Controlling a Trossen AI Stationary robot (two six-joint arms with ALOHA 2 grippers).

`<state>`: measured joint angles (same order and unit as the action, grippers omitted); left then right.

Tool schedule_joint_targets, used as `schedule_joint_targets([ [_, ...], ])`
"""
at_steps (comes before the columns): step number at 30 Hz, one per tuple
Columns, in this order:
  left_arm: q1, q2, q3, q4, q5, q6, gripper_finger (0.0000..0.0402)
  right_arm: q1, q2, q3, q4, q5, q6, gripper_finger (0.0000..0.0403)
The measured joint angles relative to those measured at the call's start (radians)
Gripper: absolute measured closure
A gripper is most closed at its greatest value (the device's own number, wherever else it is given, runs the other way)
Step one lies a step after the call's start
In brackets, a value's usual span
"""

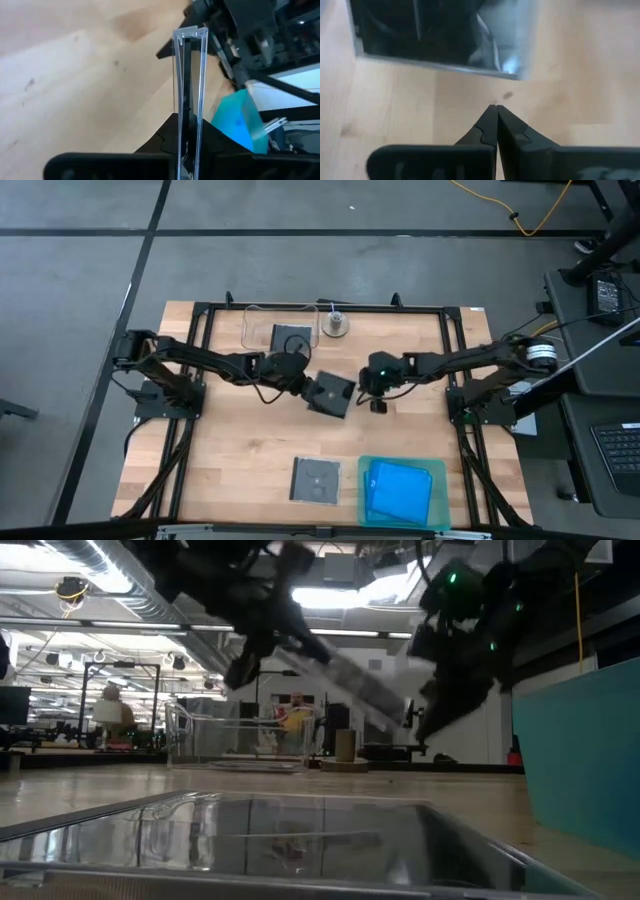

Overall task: Pick & place jewel cases by type
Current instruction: Put the left black cd case into the transparent bin

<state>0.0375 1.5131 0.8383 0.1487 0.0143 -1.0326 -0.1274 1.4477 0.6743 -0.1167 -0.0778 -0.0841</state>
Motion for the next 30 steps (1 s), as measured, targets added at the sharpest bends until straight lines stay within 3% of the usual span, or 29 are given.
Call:
schedule_joint_targets([
  [17, 0.053, -0.334, 0.000, -0.069, -0.164, 0.338, 0.0388, -0.040, -0.606, 0.000, -0.103, 0.269, 0.059, 0.0398],
  [30, 0.055, -0.520, 0.000, -0.034, -0.146, 0.828, 0.0387, -0.040, -0.957, 0.000, -0.065, 0.234, 0.084, 0.0394],
])
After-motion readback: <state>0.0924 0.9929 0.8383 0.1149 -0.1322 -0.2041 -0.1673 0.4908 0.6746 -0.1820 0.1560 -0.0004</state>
